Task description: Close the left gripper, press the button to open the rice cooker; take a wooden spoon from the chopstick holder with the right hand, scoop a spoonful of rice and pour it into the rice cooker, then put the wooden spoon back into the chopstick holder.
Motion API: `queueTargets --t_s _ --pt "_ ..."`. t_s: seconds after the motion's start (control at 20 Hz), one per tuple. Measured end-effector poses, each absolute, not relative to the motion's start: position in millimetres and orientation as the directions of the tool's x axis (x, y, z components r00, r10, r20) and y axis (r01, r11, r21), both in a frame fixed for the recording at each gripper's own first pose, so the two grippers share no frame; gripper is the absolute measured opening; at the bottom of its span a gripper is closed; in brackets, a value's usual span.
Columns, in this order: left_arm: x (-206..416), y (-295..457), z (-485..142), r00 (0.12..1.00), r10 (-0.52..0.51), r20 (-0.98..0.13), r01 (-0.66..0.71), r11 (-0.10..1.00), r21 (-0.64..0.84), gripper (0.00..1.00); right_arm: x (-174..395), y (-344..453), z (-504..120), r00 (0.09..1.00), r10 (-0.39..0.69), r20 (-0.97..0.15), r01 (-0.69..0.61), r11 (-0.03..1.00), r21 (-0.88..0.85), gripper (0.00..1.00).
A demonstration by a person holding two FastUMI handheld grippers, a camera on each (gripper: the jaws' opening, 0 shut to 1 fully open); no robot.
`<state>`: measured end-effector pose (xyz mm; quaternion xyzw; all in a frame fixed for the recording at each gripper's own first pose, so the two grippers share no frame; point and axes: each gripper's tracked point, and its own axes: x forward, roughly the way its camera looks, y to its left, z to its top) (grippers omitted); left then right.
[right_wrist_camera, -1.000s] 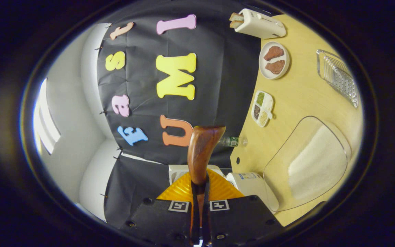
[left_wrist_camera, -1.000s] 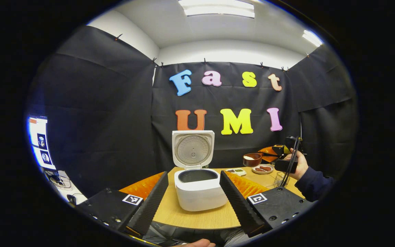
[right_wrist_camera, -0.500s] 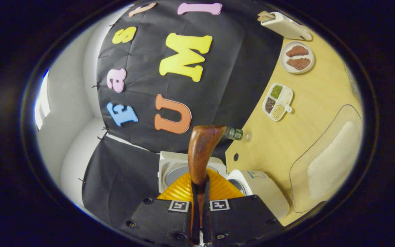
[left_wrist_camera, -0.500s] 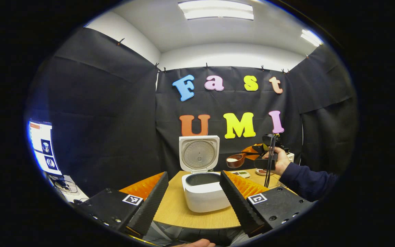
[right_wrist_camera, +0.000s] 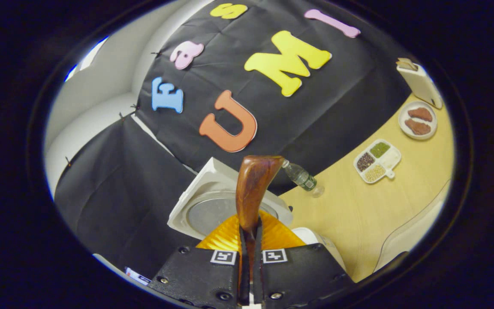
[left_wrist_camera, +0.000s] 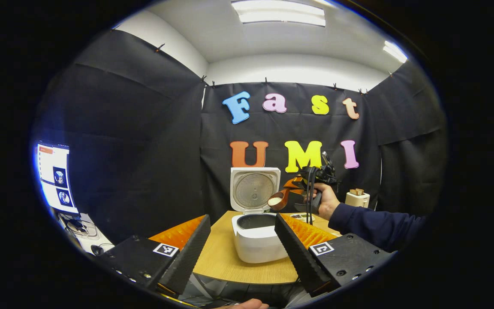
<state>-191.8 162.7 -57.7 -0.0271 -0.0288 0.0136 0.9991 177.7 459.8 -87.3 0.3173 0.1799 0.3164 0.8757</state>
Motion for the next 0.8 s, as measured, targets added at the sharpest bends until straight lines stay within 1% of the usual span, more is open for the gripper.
queueTargets --t_s 0.05,0.1,0.15,0.3,0.6,0.7,0.8 --pt "-191.8 163.4 -57.8 0.998 0.032 0.056 -0.029 0.998 -0.058 0.95 176.0 465.6 -83.6 0.742 0.662 -0.104 -0.472 0.627 0.620 0.09" --pt "-192.6 163.2 -59.0 0.998 0.035 0.052 -0.032 0.998 -0.062 0.95 175.9 468.6 -79.8 0.757 0.648 -0.085 -0.501 0.658 0.562 0.12" --pt "-191.3 163.9 -62.7 0.998 0.034 0.045 -0.031 0.998 -0.062 0.95 175.7 472.3 -75.2 0.775 0.629 -0.061 -0.521 0.690 0.503 0.09" --pt "-196.3 171.4 -70.0 0.999 0.038 0.038 -0.036 0.998 -0.044 0.95 170.3 482.7 -77.7 0.795 0.606 -0.028 -0.561 0.752 0.347 0.08" --pt "-201.1 172.4 -72.8 0.999 0.030 0.040 -0.028 0.998 -0.049 0.95 157.3 497.3 -81.0 0.797 0.604 -0.001 -0.590 0.778 0.217 0.08" --pt "-200.7 174.7 -77.1 0.999 0.031 0.037 -0.030 0.999 -0.043 0.95 153.3 500.7 -81.1 0.794 0.607 0.007 -0.603 0.787 0.133 0.09" --pt "-201.4 177.9 -81.2 0.999 0.034 0.031 -0.032 0.998 -0.048 0.95 145.4 508.0 -77.0 0.783 0.622 0.031 -0.622 0.783 -0.009 0.08"
